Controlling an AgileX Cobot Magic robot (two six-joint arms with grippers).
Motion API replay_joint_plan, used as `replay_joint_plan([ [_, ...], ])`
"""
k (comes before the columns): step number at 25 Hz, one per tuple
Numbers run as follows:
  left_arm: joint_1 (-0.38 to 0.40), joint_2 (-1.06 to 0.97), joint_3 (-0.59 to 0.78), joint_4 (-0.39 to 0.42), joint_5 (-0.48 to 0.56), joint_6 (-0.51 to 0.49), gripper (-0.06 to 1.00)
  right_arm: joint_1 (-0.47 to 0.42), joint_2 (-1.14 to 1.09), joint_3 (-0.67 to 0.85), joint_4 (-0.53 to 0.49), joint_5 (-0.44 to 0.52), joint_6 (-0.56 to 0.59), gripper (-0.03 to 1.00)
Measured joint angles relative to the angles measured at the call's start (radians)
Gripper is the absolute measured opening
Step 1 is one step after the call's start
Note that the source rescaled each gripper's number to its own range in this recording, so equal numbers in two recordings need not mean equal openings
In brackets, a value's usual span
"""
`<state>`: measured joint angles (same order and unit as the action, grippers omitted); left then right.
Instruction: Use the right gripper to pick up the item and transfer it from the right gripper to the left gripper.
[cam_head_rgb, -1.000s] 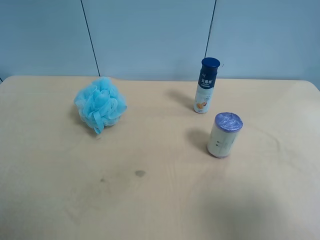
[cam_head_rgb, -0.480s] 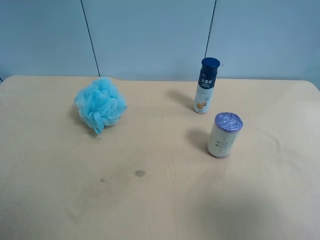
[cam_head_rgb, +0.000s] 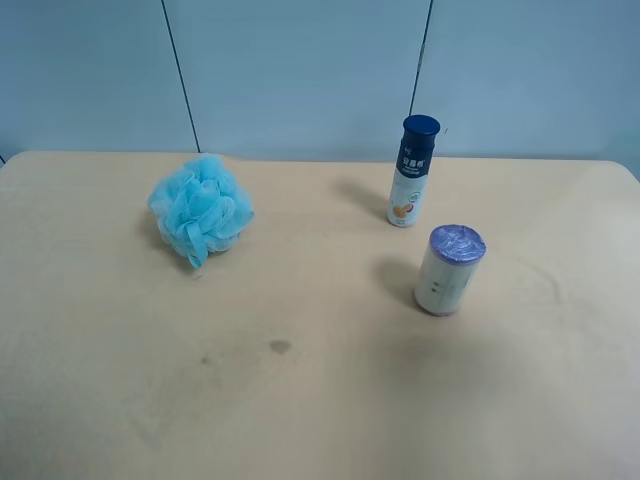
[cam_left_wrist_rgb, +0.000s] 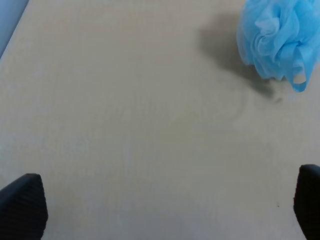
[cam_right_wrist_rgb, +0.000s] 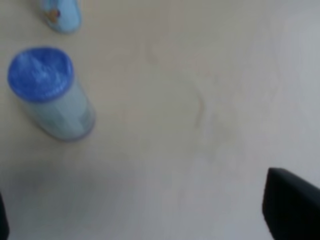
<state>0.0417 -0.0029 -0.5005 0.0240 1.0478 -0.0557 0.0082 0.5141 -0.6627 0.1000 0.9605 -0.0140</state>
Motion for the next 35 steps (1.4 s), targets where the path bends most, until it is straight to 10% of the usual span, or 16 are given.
replay_joint_plan([
  [10, 0.0, 0.0, 0.0, 0.0, 0.0, 0.0, 1.0, 0.02, 0.368, -0.198, 0.09, -0.015, -0.016, 1.0],
  [21, 0.0, 0.0, 0.0, 0.0, 0.0, 0.0, 1.0, 0.244, 0.812, -0.396, 0.096, -0.069, -0.099, 1.0],
  [35, 0.0, 0.0, 0.0, 0.0, 0.0, 0.0, 1.0, 0.271, 0.875, -0.397, 0.014, -0.054, -0.049, 1.0],
])
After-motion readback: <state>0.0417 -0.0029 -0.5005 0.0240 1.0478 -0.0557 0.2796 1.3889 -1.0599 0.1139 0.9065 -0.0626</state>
